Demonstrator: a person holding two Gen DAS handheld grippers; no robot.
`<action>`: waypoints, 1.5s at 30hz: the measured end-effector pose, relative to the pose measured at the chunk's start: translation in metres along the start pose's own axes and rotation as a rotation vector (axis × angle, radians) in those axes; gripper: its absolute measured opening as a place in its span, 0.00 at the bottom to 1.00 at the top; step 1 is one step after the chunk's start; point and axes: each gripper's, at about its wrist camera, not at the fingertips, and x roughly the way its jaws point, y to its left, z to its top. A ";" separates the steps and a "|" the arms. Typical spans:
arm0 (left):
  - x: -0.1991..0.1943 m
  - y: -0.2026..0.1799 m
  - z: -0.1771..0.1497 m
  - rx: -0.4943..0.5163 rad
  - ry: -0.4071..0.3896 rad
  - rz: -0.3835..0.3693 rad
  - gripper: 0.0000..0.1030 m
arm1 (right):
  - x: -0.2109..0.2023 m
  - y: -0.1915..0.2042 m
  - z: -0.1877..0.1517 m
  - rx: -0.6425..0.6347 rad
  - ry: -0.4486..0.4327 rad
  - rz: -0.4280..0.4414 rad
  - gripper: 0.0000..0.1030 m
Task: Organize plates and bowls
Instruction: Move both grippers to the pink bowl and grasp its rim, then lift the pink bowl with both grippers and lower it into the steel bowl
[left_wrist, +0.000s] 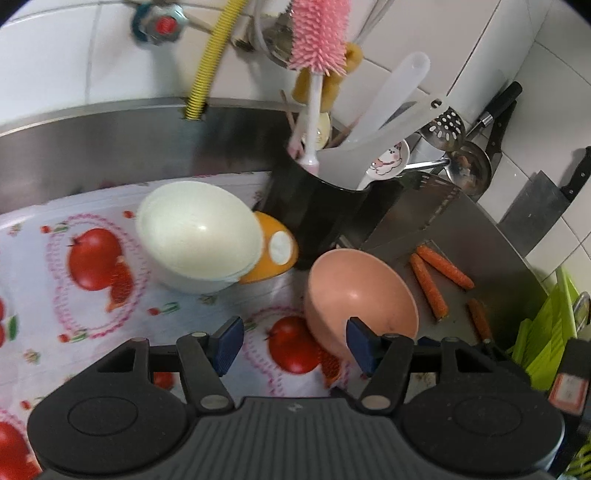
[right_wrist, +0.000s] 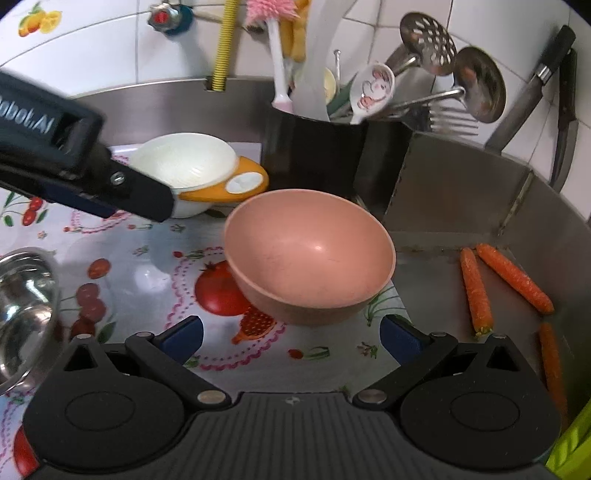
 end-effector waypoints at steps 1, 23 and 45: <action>0.005 -0.001 0.002 -0.005 0.008 -0.009 1.00 | 0.003 -0.001 0.001 0.005 0.002 0.004 0.07; 0.065 -0.013 0.013 -0.007 0.089 -0.027 1.00 | 0.040 -0.005 0.015 0.014 0.006 0.008 0.07; 0.035 -0.015 0.001 0.049 0.066 0.027 1.00 | 0.008 0.014 0.014 -0.014 -0.029 0.034 0.07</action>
